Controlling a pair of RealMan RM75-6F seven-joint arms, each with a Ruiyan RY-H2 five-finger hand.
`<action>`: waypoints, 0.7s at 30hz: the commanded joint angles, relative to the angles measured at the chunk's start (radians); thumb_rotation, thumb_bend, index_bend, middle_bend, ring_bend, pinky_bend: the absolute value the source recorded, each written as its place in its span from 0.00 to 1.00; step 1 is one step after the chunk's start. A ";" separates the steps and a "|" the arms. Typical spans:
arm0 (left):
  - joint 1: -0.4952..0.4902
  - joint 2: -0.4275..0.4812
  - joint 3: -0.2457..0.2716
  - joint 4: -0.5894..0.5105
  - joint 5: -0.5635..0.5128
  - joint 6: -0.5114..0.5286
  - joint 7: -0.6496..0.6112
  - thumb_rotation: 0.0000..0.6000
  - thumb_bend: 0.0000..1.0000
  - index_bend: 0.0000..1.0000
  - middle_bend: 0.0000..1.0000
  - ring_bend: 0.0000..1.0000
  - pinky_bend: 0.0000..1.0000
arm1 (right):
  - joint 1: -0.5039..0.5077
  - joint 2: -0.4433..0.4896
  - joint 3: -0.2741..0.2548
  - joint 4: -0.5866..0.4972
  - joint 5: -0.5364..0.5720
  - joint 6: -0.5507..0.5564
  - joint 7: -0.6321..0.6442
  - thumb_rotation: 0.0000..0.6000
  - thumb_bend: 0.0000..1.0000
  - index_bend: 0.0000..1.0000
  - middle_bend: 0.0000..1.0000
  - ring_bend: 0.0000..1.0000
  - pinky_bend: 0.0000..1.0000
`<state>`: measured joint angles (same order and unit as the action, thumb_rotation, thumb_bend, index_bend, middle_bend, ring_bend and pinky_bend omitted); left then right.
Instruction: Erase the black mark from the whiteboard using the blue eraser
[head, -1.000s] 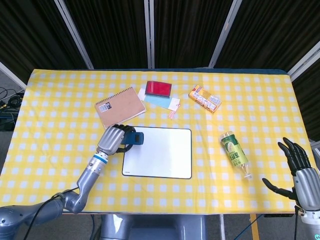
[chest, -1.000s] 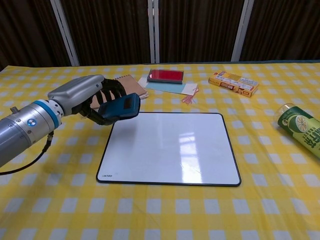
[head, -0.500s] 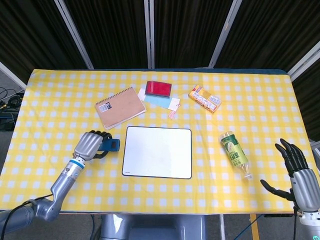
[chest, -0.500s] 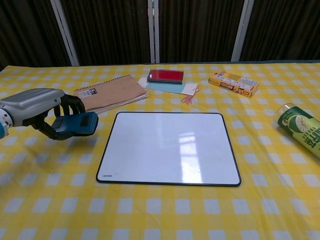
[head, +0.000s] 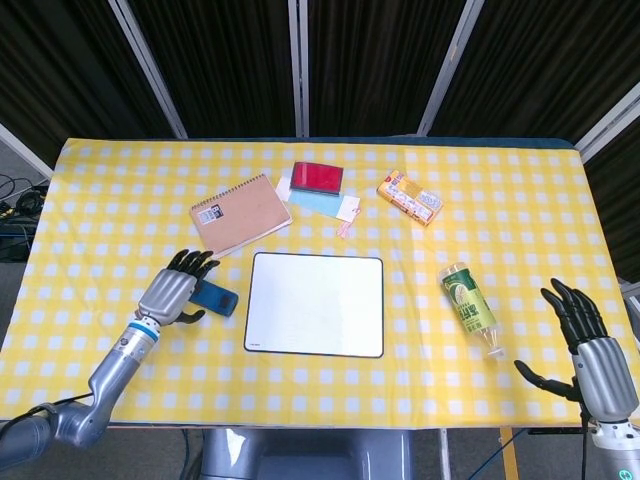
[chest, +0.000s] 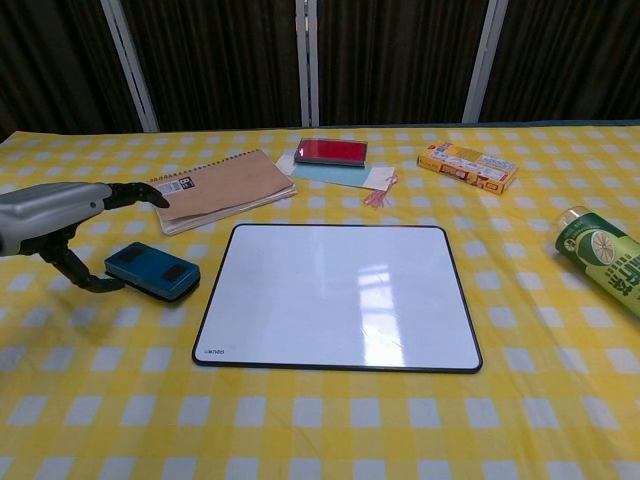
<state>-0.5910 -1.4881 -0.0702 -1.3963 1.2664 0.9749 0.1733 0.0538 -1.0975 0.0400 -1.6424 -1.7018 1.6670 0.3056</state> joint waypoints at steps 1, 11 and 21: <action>0.015 0.024 -0.002 -0.037 -0.022 0.008 0.011 1.00 0.23 0.07 0.00 0.00 0.00 | 0.002 0.000 0.000 0.002 0.005 -0.006 -0.001 1.00 0.05 0.00 0.00 0.00 0.00; 0.107 0.102 0.013 -0.131 0.064 0.187 -0.034 1.00 0.21 0.00 0.00 0.00 0.00 | 0.007 0.005 0.000 0.020 0.039 -0.047 -0.061 1.00 0.05 0.00 0.00 0.00 0.00; 0.264 0.139 0.069 -0.153 0.200 0.484 0.040 1.00 0.20 0.00 0.00 0.00 0.00 | 0.014 0.035 0.011 -0.006 0.174 -0.155 -0.197 1.00 0.05 0.00 0.00 0.00 0.00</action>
<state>-0.3836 -1.3594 -0.0210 -1.5478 1.4204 1.3728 0.1860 0.0655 -1.0669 0.0433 -1.6440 -1.5533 1.5293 0.1365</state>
